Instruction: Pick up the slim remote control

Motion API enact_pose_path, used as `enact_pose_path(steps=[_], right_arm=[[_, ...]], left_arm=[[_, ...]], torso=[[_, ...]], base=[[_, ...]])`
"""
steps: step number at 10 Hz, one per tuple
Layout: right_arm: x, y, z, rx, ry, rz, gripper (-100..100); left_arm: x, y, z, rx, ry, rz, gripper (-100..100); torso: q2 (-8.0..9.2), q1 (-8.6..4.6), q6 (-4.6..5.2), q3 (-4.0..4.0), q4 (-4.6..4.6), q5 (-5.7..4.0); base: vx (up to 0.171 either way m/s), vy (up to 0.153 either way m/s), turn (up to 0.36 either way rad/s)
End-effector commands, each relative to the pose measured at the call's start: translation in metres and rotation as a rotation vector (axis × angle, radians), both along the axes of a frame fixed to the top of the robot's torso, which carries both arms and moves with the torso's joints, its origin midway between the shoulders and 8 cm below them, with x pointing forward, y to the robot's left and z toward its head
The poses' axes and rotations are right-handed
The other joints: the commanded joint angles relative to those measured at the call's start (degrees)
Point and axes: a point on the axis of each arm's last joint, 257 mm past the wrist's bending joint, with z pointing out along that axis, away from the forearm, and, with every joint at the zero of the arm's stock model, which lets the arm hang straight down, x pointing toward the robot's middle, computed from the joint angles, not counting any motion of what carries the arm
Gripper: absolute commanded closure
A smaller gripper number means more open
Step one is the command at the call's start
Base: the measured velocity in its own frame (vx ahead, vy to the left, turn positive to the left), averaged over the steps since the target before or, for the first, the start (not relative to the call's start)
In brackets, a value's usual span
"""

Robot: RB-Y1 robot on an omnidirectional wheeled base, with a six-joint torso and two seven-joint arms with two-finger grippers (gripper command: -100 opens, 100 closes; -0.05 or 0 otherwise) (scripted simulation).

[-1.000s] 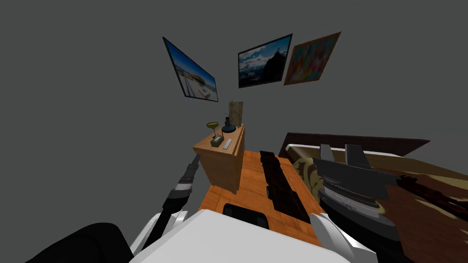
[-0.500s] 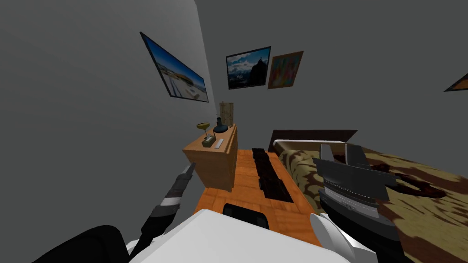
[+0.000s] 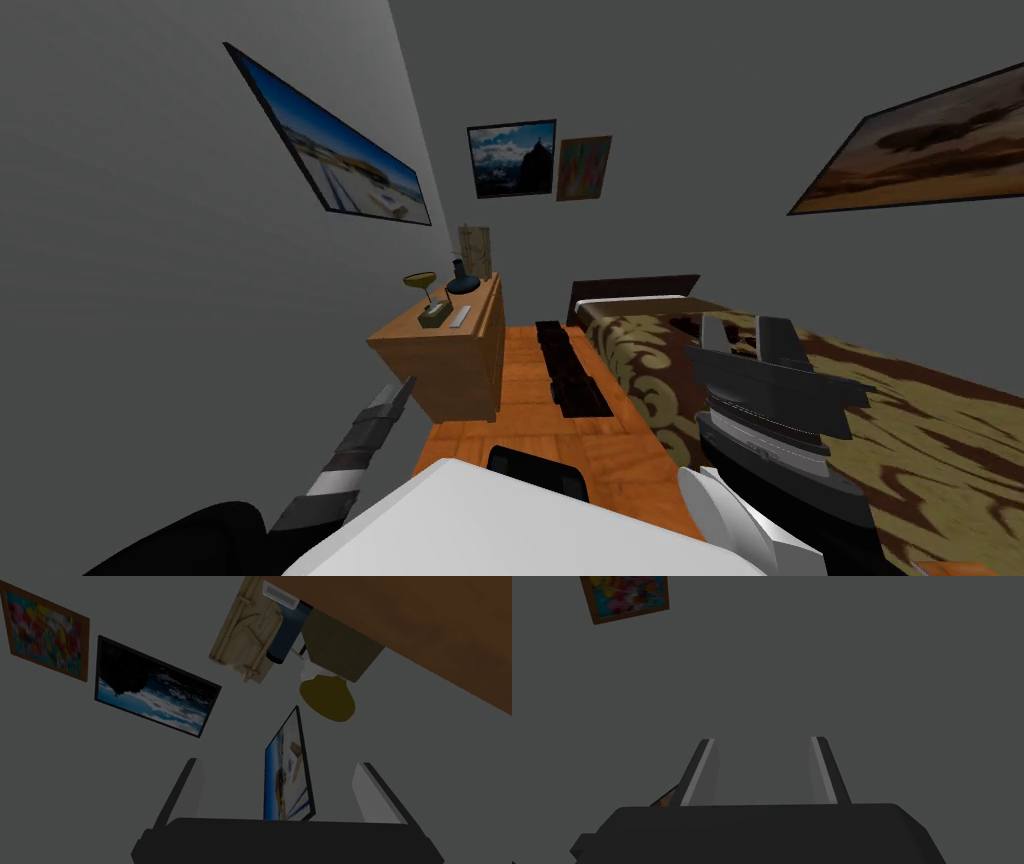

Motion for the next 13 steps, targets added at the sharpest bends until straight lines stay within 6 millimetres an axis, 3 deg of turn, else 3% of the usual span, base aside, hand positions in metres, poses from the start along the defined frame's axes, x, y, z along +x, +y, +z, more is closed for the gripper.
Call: enact_pose_path(steps=[1, 6, 13], right_arm=[[0.0, 0.0, 0.0, 0.0, 0.0, 0.0, 0], [0.0, 0.0, 0.0, 0.0, 0.0, 0.0, 0], [0.0, 0.0, 0.0, 0.0, 0.0, 0.0, 0]], left_arm=[[-0.01, 0.005, -0.007, 0.045, 0.048, 0.019, -100], [-0.069, 0.031, -0.032, 0.293, 0.272, 0.07, -100], [-0.149, 0.052, -0.051, 0.588, 0.574, 0.046, -100]], torso=[[0.0, 0.0, 0.0, 0.0, 0.0, 0.0], [-0.04, 0.07, -0.06, -0.02, 0.0, 0.02], [-0.11, 0.19, -0.02, -0.06, -0.01, 0.04]], base=[[-0.046, -0.042, -0.178], [-0.042, -0.052, -0.281], [-0.021, -0.036, -0.272]])
